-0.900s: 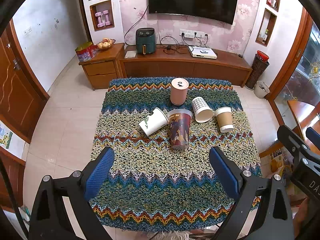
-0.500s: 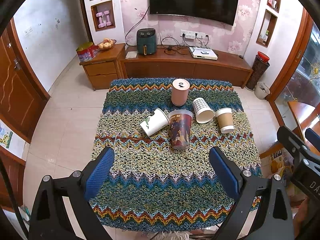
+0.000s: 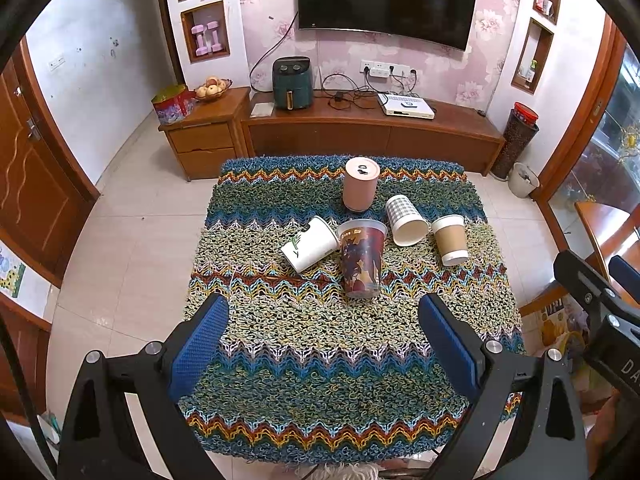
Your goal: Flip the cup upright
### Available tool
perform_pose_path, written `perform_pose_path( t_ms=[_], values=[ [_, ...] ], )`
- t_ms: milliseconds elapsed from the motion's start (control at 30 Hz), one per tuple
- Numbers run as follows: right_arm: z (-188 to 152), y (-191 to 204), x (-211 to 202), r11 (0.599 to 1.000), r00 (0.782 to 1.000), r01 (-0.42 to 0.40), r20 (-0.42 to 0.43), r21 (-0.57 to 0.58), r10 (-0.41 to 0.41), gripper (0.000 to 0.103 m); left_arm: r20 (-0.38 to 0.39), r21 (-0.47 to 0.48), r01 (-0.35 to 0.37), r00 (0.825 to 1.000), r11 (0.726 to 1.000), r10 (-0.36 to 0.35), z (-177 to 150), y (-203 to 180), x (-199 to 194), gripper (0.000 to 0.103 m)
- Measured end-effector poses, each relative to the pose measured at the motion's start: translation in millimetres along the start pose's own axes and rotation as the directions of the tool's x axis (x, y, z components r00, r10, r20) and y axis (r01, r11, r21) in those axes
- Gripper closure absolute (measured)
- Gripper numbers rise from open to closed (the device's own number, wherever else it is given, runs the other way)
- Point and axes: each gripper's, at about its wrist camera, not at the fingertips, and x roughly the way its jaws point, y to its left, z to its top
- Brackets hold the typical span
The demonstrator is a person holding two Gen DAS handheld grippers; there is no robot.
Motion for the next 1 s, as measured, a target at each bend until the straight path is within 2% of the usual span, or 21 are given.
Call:
perform_pose_path(
  t_ms=[1000],
  values=[
    [6.8,16.8,7.1,1.0,1.0,0.0,0.008,-0.031,0.001,0.001,-0.006,0.016,0.001,1.0,1.0,-0.001,5.5,9.1,8.9,0.006]
  ],
)
